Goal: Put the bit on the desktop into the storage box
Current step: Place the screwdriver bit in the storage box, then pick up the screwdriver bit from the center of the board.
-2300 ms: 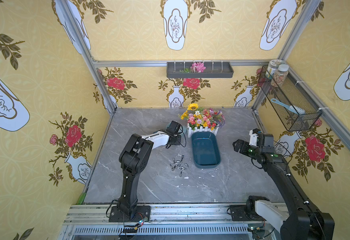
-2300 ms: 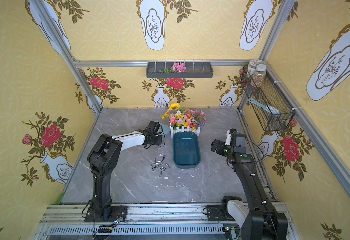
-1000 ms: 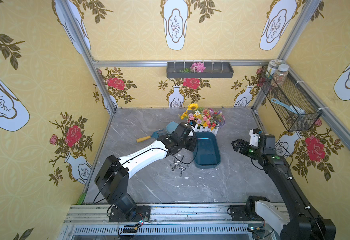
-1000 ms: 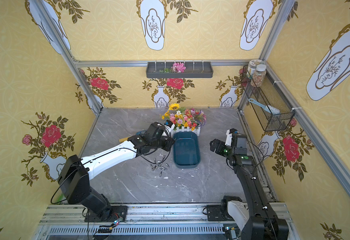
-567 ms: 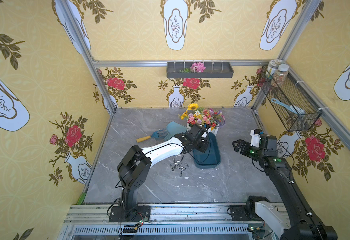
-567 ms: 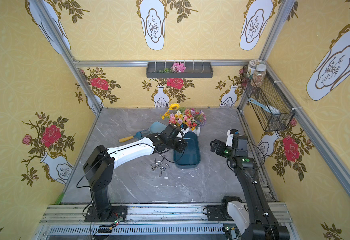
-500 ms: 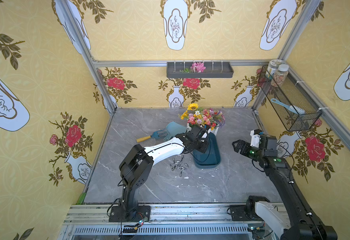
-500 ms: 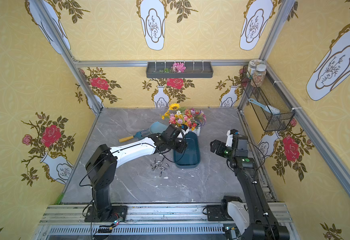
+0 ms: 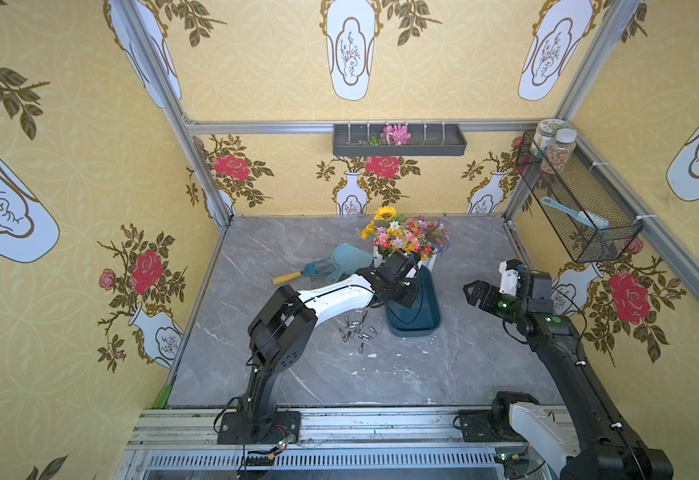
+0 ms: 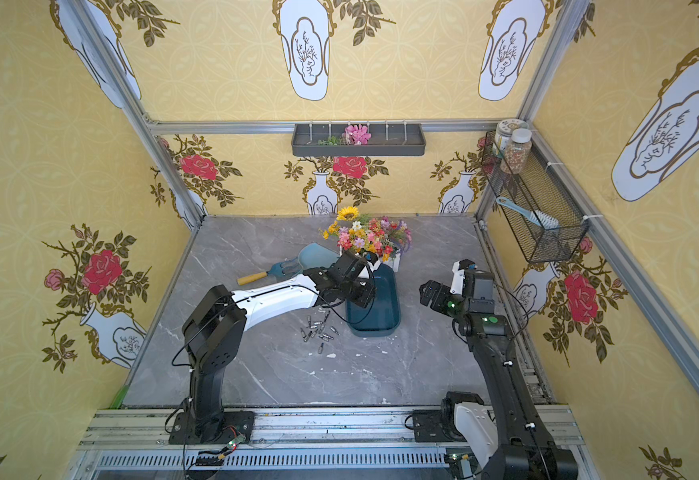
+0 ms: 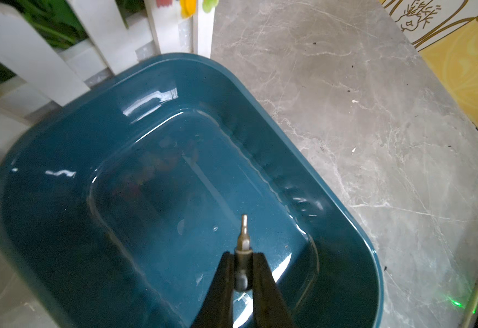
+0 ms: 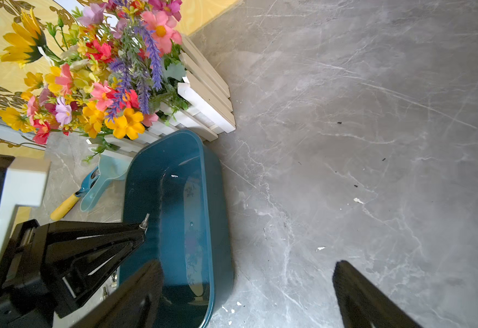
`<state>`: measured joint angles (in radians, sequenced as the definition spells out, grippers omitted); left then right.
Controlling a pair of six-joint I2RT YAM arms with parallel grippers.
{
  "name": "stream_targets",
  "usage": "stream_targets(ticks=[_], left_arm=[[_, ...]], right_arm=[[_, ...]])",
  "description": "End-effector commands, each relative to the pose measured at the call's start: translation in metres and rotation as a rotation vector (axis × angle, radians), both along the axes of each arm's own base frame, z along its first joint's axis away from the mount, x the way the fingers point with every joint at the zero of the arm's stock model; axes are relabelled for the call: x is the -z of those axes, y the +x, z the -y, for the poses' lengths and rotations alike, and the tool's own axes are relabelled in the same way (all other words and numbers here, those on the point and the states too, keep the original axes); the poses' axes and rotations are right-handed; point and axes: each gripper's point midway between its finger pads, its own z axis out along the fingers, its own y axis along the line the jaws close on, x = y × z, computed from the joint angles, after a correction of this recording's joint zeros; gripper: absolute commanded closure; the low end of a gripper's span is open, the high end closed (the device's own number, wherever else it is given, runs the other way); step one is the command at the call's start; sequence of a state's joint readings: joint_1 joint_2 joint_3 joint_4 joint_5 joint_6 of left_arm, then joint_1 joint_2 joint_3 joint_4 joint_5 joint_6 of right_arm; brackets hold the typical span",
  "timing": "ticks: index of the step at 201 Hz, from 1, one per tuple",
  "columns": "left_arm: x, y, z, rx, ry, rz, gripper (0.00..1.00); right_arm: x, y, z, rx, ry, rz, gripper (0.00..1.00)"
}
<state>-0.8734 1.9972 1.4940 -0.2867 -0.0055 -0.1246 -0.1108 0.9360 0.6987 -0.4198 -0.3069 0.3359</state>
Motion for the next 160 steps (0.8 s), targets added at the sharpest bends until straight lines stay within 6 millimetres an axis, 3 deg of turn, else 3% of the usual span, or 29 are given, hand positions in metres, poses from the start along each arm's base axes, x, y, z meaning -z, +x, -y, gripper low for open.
stream_targets(ticks=[1, 39, 83, 111, 160], left_arm=[[0.001, 0.000, -0.001, 0.001, 0.011, 0.002, 0.84], [-0.010, 0.001, -0.007, -0.013, 0.008, 0.029, 0.60], [-0.032, -0.005, -0.024, -0.033, 0.005, 0.084, 0.43], [-0.045, -0.014, -0.047, -0.063, 0.003, 0.125, 0.29], [-0.053, -0.032, -0.098, -0.158, 0.044, 0.163, 0.16]], right_arm=[[-0.006, 0.005, 0.001, 0.000, -0.010, 0.027, 0.03], [-0.006, 0.006, 0.001, -0.004, -0.009, 0.027, 0.03], [-0.007, 0.006, 0.001, -0.004, -0.015, 0.027, 0.03], [-0.006, 0.006, 0.002, -0.003, -0.022, 0.028, 0.03], [-0.004, 0.007, 0.001, -0.005, -0.013, 0.027, 0.03]])
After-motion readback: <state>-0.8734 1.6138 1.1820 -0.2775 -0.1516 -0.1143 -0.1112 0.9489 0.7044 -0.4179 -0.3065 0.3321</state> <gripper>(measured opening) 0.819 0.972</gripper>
